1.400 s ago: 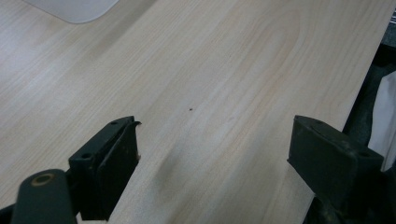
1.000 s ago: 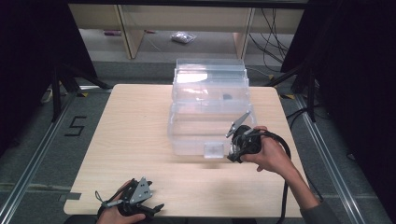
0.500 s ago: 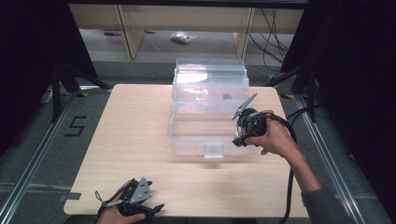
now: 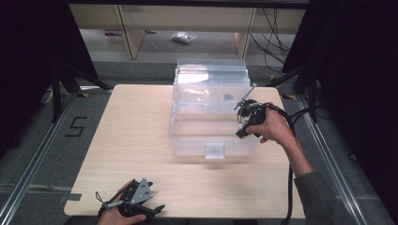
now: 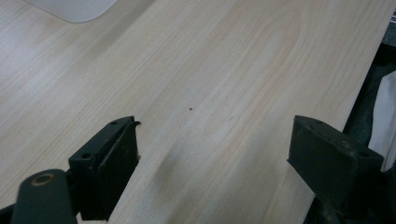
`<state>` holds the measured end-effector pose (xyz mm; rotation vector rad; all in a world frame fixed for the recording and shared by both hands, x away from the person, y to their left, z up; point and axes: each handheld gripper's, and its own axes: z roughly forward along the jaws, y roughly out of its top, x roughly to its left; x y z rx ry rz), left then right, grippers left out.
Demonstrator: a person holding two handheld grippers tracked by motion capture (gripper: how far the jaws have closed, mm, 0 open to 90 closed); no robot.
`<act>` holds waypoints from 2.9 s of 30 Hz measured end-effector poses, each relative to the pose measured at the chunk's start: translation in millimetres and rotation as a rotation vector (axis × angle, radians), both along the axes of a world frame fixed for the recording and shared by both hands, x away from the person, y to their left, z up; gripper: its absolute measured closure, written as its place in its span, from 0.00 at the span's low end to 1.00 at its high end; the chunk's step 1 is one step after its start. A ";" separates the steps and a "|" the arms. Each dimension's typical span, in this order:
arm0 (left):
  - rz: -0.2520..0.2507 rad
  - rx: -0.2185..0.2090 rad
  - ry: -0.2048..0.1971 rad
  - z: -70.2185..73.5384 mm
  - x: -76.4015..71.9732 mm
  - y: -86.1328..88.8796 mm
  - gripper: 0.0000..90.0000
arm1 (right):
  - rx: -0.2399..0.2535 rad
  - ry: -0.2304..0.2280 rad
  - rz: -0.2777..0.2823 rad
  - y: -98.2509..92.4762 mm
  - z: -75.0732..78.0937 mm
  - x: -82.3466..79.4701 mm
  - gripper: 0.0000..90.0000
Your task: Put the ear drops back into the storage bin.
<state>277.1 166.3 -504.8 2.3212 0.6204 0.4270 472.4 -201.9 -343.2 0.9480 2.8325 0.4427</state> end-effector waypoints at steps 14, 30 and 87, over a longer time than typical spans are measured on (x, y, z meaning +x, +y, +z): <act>-0.006 0.002 0.006 0.6 0.3 0.5 0.17 | -0.054 0.060 -0.093 -4.1 -35.6 36.9 0.67; -0.002 -0.002 0.002 0.0 0.3 0.3 0.17 | -0.075 0.088 -0.104 -2.2 -49.6 49.2 0.67; -0.001 -0.004 0.003 -0.2 -0.2 0.1 0.17 | -0.135 0.166 -0.132 0.9 -89.1 57.7 0.66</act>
